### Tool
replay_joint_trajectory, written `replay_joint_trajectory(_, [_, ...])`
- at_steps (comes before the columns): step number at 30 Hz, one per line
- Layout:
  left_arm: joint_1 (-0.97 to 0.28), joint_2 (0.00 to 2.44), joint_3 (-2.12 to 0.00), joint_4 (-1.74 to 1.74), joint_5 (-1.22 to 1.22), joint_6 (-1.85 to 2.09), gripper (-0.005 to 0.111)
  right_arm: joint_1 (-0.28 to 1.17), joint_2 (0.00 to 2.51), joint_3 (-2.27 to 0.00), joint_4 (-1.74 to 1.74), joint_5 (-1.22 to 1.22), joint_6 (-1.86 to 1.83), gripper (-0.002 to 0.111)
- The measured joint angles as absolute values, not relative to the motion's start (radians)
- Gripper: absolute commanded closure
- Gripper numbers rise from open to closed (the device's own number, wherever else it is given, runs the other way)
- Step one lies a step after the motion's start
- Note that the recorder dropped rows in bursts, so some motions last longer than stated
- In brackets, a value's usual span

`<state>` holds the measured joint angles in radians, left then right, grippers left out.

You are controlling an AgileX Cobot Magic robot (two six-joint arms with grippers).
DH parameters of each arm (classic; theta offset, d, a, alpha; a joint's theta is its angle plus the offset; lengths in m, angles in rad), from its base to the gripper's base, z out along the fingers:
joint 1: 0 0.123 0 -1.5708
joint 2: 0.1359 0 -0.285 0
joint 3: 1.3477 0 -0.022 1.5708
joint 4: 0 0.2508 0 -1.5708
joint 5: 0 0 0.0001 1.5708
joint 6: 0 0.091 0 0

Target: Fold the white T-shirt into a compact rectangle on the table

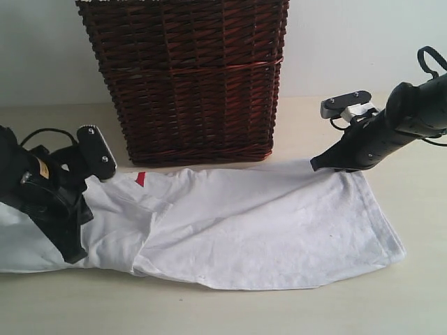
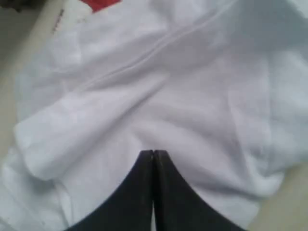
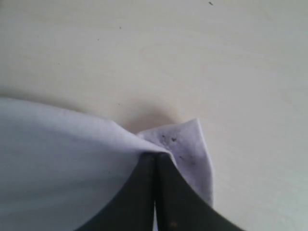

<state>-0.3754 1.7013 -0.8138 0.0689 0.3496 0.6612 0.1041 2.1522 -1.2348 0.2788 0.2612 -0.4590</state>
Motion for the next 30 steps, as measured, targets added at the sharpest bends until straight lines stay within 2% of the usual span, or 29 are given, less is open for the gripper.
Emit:
replay_joint_trajectory(5, [-0.375, 1.783, -0.814, 0.059, 0.267, 0.626, 0.106, 0.104, 2.152, -1.235, 0.277, 0.261, -0.459, 0.108])
replay_joint_trajectory(7, [-0.375, 1.816, -0.814, 0.057, 0.225, 0.614, 0.101, 0.104, 2.152, -1.235, 0.277, 0.261, -0.459, 0.108])
replay_joint_trajectory(12, [-0.375, 1.837, -0.818, 0.056, 0.198, 0.608, 0.061, 0.104, 2.152, -1.235, 0.277, 0.261, -0.459, 0.108])
replay_joint_trajectory(14, [-0.375, 1.818, -0.834, 0.056, 0.213, 0.602, 0.054, 0.104, 2.152, -1.235, 0.277, 0.261, -0.459, 0.108])
replay_joint_trajectory(18, [-0.368, 1.749, -0.865, 0.055, 0.258, 0.529, 0.054, 0.104, 2.152, -1.235, 0.277, 0.261, -0.459, 0.097])
replay_joint_trajectory(21, [-0.326, 1.679, -0.874, 0.055, 0.273, 0.408, 0.054, 0.102, 2.150, -1.235, 0.274, 0.261, -0.461, 0.084])
replay_joint_trajectory(26, [-0.175, 1.620, -0.874, 0.052, 0.353, 0.230, 0.054, 0.102, 2.126, -1.231, 0.283, 0.305, -0.459, 0.057])
replay_joint_trajectory(30, [-0.036, 1.616, -0.874, 0.041, 0.407, 0.146, 0.054, 0.102, 2.089, -1.219, 0.289, 0.369, -0.416, 0.049])
